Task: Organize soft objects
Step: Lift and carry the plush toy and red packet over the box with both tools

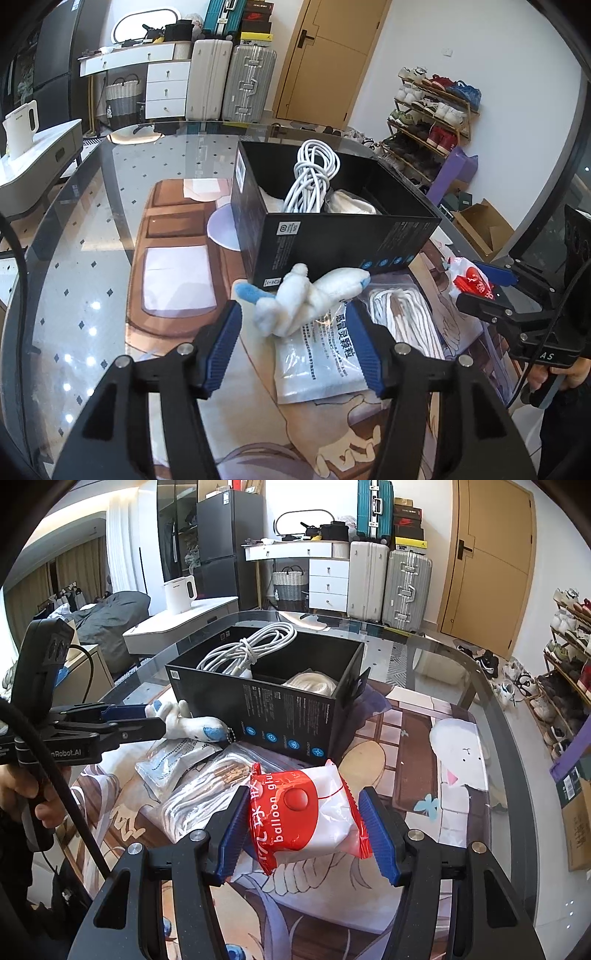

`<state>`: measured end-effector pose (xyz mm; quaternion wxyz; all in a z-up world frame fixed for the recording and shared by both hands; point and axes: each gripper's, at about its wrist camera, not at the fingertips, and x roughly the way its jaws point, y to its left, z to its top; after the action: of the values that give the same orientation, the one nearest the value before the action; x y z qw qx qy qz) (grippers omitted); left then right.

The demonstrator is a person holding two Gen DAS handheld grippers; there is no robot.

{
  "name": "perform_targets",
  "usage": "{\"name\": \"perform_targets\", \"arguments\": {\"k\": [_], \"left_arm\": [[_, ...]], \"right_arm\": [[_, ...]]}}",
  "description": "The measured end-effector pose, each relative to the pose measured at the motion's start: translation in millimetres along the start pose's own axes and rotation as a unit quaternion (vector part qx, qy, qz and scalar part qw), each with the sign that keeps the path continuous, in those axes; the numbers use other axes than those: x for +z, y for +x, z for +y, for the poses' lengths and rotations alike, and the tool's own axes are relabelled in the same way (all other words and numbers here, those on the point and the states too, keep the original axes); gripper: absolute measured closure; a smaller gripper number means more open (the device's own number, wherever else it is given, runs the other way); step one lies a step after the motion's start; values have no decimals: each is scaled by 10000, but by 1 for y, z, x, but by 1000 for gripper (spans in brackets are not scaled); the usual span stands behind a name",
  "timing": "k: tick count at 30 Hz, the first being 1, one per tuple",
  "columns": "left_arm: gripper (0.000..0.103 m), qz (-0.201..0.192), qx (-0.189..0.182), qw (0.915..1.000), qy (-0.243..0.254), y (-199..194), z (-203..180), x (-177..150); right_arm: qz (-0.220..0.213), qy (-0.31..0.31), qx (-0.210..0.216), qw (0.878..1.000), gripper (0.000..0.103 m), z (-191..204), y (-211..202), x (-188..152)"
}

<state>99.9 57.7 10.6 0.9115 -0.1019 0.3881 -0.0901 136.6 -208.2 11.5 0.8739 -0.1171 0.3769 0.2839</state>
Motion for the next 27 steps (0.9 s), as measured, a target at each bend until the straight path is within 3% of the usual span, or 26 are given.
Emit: {"name": "perform_targets", "arguments": {"k": [11,16,27], "left_arm": [[44,283,142,9995,-38,35,-5,10],[62,85,-39,10000,-9,30,-4,11],[66,-195,-105,9997,46,5,-5,9]], "right_arm": [[68,35,1,10000,43,-7,7,-1],[65,43,3,10000,43,-8,7,-1],[-74,-47,45,10000,43,1,0,5]]}}
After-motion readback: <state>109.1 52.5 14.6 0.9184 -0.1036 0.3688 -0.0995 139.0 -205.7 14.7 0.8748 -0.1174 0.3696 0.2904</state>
